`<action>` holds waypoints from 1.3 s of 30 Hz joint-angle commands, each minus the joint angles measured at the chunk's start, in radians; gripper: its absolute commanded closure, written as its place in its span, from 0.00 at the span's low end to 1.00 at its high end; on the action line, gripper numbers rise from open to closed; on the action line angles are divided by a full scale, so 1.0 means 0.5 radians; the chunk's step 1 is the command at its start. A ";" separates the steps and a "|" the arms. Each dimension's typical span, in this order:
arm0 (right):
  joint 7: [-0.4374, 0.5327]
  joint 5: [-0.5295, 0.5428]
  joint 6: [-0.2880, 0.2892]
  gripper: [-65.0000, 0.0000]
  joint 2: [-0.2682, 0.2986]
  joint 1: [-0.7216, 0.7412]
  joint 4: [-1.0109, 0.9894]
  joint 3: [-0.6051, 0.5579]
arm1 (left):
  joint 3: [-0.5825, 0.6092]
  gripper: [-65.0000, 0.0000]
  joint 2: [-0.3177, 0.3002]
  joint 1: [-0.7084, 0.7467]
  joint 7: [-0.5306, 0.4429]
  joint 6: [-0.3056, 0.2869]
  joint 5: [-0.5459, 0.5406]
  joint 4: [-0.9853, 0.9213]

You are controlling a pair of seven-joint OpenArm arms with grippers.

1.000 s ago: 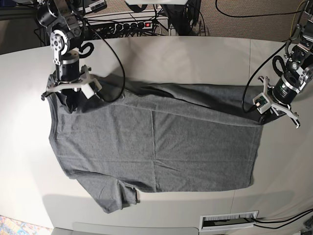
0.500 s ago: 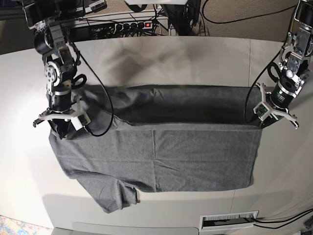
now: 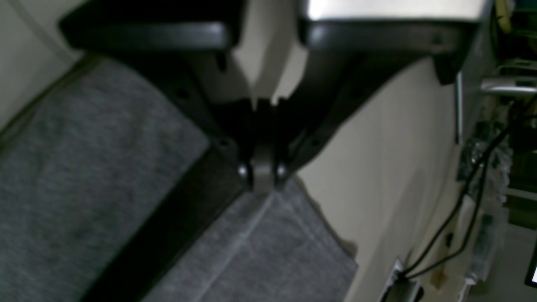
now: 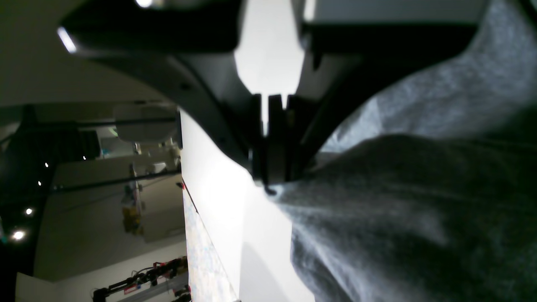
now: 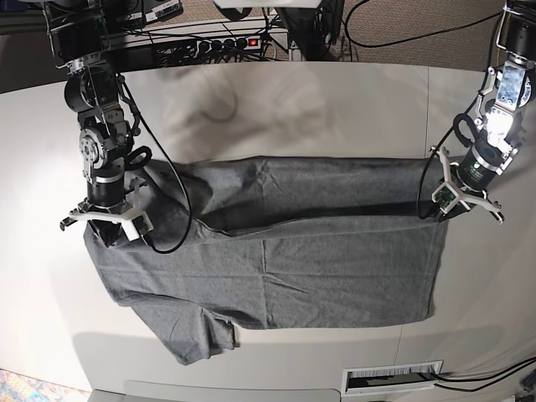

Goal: Fold the T-shirt properly
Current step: 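Lift the shirt edge with both grippers and fold it over the shirt, then lower the folded edge, release, and move the left gripper along the shirt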

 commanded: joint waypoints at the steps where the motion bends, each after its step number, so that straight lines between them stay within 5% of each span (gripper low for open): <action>1: -0.008 -0.036 -0.038 1.00 0.034 0.038 0.024 0.018 | -0.022 1.00 -0.044 -0.035 -0.036 0.030 -0.007 0.028; 4: -0.072 -0.076 -0.038 0.79 0.034 0.039 0.020 0.018 | -0.022 0.76 -0.047 -0.040 -0.034 0.031 -0.006 0.028; 6: -0.089 -0.150 -0.039 0.72 0.034 0.039 0.018 0.018 | -0.022 0.71 -0.045 -0.039 -0.028 0.028 -0.007 0.028; 9: -0.131 -0.193 -0.039 0.72 0.033 0.039 0.019 0.018 | -0.022 0.71 -0.046 -0.040 -0.028 -0.044 -0.008 0.028; 14: -0.290 -0.163 -0.030 0.72 0.032 0.038 0.019 0.018 | -0.022 0.75 -0.044 -0.039 -0.030 -0.327 -0.182 0.028; 17: -0.411 0.041 0.158 0.90 0.032 0.037 0.019 0.018 | -0.022 0.92 -0.044 -0.039 -0.030 -0.472 -0.223 0.028; 18: -0.446 0.153 0.248 0.97 0.032 0.037 0.019 0.018 | -0.022 0.99 -0.044 -0.040 -0.030 -0.490 -0.222 0.028; 21: -0.485 0.428 0.449 1.00 0.033 0.037 0.019 0.018 | -0.022 1.00 -0.045 -0.040 -0.029 -0.495 -0.221 0.028; 28: -0.629 0.682 0.655 1.00 0.033 0.037 0.018 0.018 | -0.021 1.00 -0.046 -0.039 0.024 -0.508 -0.220 -0.071; 34: -0.713 0.810 0.748 1.00 0.034 -0.047 0.003 0.018 | -0.021 1.00 -0.050 -0.038 0.027 -0.510 -0.214 -0.259; 39: -0.797 0.810 0.751 1.00 0.033 -0.156 0.004 0.018 | -0.021 1.00 -0.091 -0.033 0.194 -0.717 -0.215 -0.269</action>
